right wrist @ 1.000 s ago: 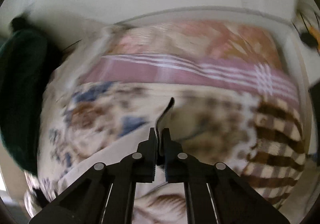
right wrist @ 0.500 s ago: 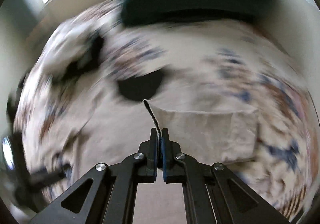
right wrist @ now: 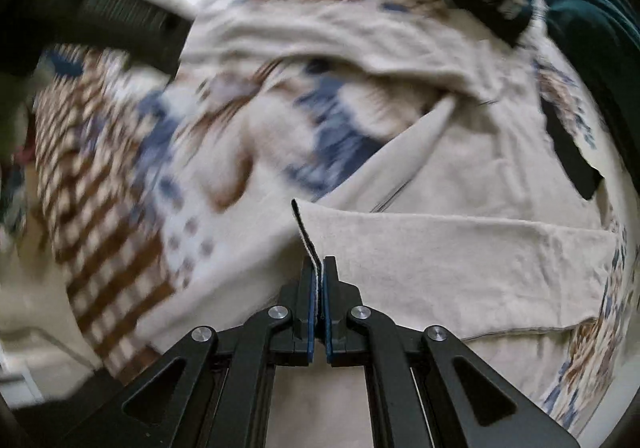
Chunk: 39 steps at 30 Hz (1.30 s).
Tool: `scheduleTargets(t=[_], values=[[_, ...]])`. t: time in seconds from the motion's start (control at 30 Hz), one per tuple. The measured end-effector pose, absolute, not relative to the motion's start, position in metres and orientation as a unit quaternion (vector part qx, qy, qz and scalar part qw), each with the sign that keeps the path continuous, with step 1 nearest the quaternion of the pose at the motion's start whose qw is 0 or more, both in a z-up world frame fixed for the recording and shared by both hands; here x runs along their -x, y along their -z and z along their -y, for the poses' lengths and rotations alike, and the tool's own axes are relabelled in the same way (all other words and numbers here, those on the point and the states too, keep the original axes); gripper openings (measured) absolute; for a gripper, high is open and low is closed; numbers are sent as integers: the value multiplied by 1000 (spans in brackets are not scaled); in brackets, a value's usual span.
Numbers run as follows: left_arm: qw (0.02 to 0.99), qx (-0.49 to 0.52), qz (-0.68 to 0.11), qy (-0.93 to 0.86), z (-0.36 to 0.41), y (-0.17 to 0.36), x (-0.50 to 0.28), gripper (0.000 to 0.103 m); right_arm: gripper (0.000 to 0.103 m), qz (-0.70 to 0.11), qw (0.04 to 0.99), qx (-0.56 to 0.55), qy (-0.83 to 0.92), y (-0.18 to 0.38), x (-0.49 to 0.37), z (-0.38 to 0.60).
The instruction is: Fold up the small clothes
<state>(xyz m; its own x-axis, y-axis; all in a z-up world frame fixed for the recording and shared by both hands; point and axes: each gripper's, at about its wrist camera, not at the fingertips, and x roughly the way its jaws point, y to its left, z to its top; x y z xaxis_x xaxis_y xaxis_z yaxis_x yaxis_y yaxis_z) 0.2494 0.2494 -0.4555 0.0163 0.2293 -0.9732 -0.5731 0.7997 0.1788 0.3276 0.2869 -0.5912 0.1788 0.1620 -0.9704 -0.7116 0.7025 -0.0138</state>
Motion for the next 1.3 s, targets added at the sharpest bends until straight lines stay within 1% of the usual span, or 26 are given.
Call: scheduleTargets(t=[0.07, 0.27, 0.37, 0.4, 0.43, 0.47, 0.5, 0.53, 0.57, 0.63, 0.67, 0.73, 0.8, 0.83, 0.87, 0.9, 0.93, 0.97, 1.0, 1.03, 1.07, 1.1, 1.17, 1.2, 1.23, 1.3], values=[[698, 141, -639, -292, -256, 457, -247, 103, 3, -570, 716, 264, -305, 596, -311, -287], [684, 176, -634, -315, -281, 461, -242, 103, 3, -586, 688, 283, -320, 599, -284, -279], [678, 224, -625, -316, -297, 465, -238, 103, 4, -604, 662, 297, -331, 605, -276, -280], [674, 276, -611, -310, -308, 468, -233, 103, 7, -616, 658, 287, -325, 607, -276, -277], [672, 315, -596, -306, -316, 471, -229, 103, 17, -636, 652, 263, -319, 608, -279, -273], [669, 347, -582, -306, -323, 474, -225, 103, 25, -658, 645, 233, -313, 608, -284, -268], [659, 379, -570, -313, -330, 479, -220, 103, 37, -679, 638, 193, -308, 608, -290, -261], [650, 410, -556, -316, -337, 485, -217, 103, 40, -694, 638, 141, -300, 605, -297, -249], [639, 442, -543, -319, -344, 493, -215, 103, 40, -699, 646, 100, -290, 600, -303, -238], [623, 478, -527, -326, -353, 508, -216, 103, 41, -696, 671, 34, -253, 590, -317, -210], [616, 488, -521, -334, -356, 514, -217, 103, 43, -692, 682, 11, -236, 586, -324, -198], [598, 507, -503, -364, -366, 526, -221, 103, 51, -685, 705, -41, -178, 580, -343, -167], [592, 523, -467, -397, -373, 527, -220, 102, 53, -685, 712, -93, -122, 581, -360, -132], [594, 522, -448, -418, -376, 526, -221, 99, 54, -686, 712, -110, -104, 582, -368, -120], [597, 516, -442, -427, -377, 524, -223, 90, 54, -685, 713, -126, -83, 584, -374, -105], [605, 504, -436, -436, -377, 521, -227, 74, 54, -685, 712, -135, -70, 583, -387, -94], [612, 494, -433, -440, -375, 518, -230, 62, 54, -686, 710, -151, -55, 584, -393, -79], [627, 479, -431, -439, -372, 513, -235, 31, 54, -686, 708, -165, -41, 583, -401, -68], [635, 469, -434, -435, -370, 511, -238, 16, 54, -687, 705, -174, -24, 583, -405, -54], [648, 452, -440, -427, -365, 507, -245, 13, 55, -690, 703, -175, -2, 582, -409, -43], [659, 436, -444, -422, -362, 502, -250, 8, 58, -692, 702, -169, 20, 581, -414, -31], [673, 417, -448, -415, -354, 496, -257, 6, 64, -695, 700, -158, 38, 578, -422, -24], [705, 376, -456, -391, -345, 482, -271, 6, 66, -698, 699, -137, 70, 576, -422, -9], [729, 342, -458, -377, -332, 471, -280, 6, 70, -697, 702, -129, 76, 575, -422, -3], [747, 317, -459, -361, -324, 461, -289, 6, 78, -696, 704, -119, 80, 575, -423, 3], [776, 272, -460, -334, -310, 443, -302, 6, 84, -699, 703, -108, 78, 573, -424, 13]])
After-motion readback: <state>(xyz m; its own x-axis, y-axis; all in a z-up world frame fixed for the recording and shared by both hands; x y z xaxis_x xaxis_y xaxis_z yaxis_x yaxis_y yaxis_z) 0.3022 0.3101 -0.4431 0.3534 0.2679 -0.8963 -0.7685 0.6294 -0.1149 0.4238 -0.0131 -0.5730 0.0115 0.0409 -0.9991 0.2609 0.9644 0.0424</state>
